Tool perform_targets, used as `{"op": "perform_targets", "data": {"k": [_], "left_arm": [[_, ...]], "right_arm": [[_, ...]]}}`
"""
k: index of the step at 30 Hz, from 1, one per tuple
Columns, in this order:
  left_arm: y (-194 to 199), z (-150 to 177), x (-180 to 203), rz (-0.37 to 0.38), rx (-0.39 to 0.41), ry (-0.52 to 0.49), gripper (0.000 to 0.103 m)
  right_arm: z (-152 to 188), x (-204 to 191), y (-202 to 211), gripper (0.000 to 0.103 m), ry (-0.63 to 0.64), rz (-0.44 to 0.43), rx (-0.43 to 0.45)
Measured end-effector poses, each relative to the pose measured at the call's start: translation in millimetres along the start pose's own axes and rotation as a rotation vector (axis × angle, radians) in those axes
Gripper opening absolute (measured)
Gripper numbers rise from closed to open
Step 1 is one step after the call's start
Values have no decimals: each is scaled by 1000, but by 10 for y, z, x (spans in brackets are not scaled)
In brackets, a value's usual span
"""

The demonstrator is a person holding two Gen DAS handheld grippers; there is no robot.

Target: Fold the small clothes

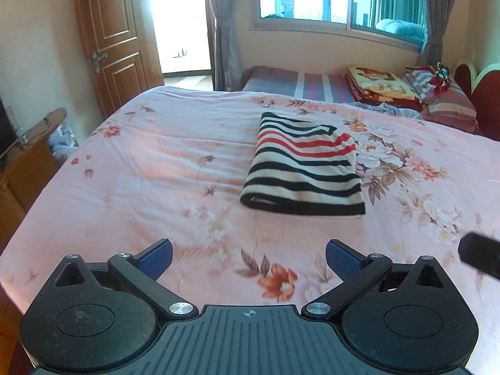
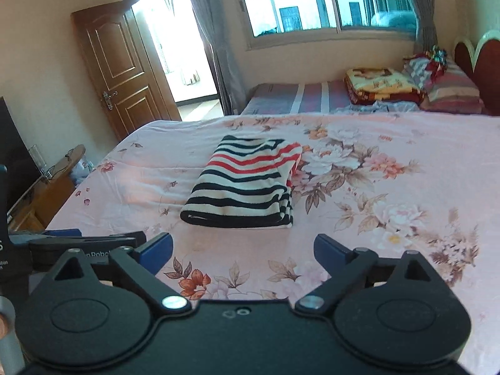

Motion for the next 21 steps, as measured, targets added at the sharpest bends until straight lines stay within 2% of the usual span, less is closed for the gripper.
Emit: {"op": "perform_targets", "data": {"k": [3,6,12,21], "left_arm": [[269,204,-54,-9,20,13,103],[492,369,-99,-16,46,17,103],[777,595,-140,8,58,26,103],[1019,731,-160,19,95,33,103]], "right_arm": [[65,-38,334,97,22,44,96],[115,-43,560,97,32,86,154],[302,-53,662,98,39,101,136],[461,-52,757,98,43,147,142]]}}
Point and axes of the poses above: each gripper's, at about its wrist camera, not at the fingertips, and y roughly against the way its jaws point, x to its right, z to its underside, the point moved 9 cm from there along -y, roughly the way its jaws point, and after that the axes turned 14 degrees about -x, right-handed, at the moved point
